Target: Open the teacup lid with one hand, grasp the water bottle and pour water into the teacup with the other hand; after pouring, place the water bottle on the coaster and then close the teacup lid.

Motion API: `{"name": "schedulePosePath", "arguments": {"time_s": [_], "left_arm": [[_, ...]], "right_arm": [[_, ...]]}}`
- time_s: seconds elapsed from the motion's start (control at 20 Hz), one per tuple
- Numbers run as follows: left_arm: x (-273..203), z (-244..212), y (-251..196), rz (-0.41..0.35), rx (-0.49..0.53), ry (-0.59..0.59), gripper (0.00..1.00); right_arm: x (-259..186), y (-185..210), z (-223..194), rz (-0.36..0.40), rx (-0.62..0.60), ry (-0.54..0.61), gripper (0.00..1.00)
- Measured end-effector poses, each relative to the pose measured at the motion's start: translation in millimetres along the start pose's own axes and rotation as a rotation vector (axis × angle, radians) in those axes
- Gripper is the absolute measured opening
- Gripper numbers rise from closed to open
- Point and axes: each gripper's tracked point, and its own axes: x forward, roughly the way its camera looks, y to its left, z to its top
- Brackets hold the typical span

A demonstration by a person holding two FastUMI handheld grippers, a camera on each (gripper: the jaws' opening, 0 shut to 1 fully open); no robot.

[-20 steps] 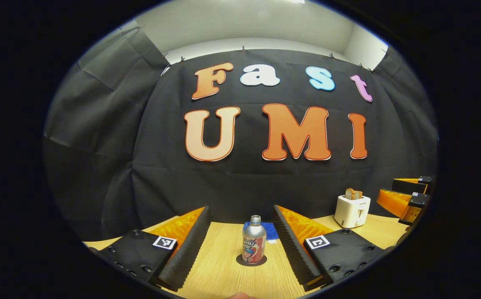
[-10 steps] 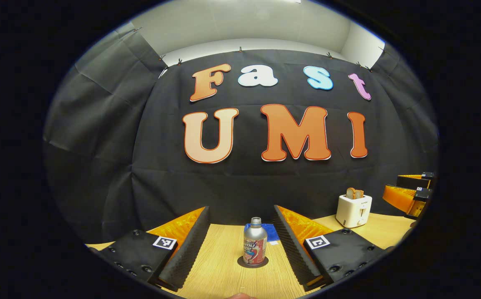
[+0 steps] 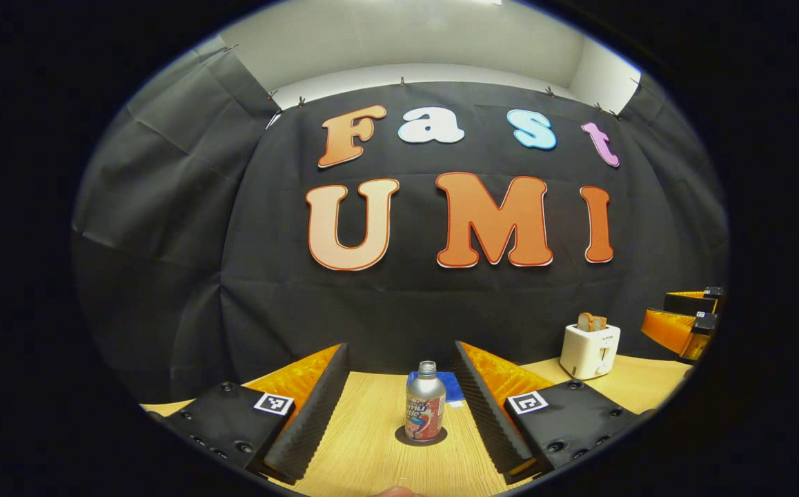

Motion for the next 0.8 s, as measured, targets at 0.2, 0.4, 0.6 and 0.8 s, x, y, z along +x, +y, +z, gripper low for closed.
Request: {"name": "schedulePosePath", "arguments": {"time_s": [0.2,0.4,0.6,0.8], "left_arm": [[2.2,-4.9,-0.9,-0.006,-0.001,0.026,0.97],[4.5,-1.8,1.1,-0.003,0.000,0.020,0.96],[6.9,-0.6,4.4,0.002,0.005,0.021,0.96],[8.2,3.3,8.6,0.010,-0.006,0.012,0.96]], "right_arm": [[0.0,-4.9,-2.1,-0.018,-0.011,0.006,0.89],[-1.3,-9.5,-0.9,-0.032,-0.010,0.011,0.89],[-1.3,-11.3,2.9,-0.038,-0.013,0.004,0.89],[-1.2,-11.4,7.2,-0.038,-0.024,-0.003,0.89]]}}
